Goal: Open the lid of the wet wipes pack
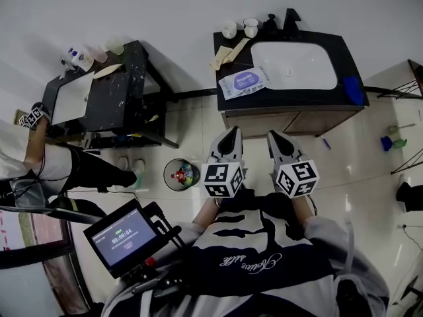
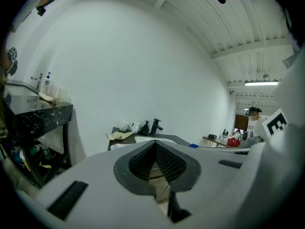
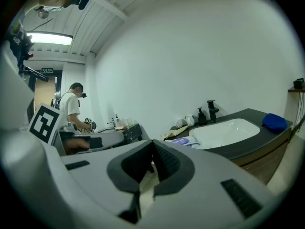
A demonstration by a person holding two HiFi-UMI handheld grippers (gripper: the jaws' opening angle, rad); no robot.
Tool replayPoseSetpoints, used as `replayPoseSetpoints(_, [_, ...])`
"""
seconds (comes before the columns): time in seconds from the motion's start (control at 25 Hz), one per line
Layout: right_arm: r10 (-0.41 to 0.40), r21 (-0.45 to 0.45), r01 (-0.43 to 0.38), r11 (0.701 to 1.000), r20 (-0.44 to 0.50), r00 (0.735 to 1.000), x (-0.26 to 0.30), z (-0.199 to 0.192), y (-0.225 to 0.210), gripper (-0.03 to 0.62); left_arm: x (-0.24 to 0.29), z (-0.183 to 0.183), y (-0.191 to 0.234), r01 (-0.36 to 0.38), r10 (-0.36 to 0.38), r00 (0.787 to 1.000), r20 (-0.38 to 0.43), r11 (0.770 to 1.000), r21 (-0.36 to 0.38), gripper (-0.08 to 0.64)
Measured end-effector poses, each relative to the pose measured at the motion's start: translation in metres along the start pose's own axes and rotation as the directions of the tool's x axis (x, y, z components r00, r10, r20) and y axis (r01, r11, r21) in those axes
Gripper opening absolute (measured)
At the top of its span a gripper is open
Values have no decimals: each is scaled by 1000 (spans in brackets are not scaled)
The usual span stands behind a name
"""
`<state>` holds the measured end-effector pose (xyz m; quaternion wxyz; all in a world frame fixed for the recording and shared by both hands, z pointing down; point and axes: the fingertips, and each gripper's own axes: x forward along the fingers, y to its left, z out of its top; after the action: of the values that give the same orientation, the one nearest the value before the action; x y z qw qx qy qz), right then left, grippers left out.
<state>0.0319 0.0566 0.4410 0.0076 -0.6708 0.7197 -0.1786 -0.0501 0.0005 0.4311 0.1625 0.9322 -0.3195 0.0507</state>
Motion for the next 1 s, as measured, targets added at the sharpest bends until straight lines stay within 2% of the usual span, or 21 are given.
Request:
replayPoseSetpoints(0.24, [-20, 1, 20, 1000, -29, 999, 22, -1, -16, 0, 23, -9, 15, 9, -11, 999, -36, 999, -41, -2])
replayPoseSetpoints(0.52, [5, 13, -4, 1000, -67, 998, 57, -2, -34, 0, 45, -13, 40, -31, 27, 998, -60, 998, -60, -2])
replayPoseSetpoints(0.76, [108, 31, -106, 994, -84, 991, 116, 7, -64, 0, 84, -13, 71, -105, 99, 992, -78, 992, -74, -2])
replayPoseSetpoints(1.0, [212, 24, -211, 977, -146, 966, 173, 13, -96, 0, 135, -15, 93, -180, 169, 980, -101, 977, -112, -2])
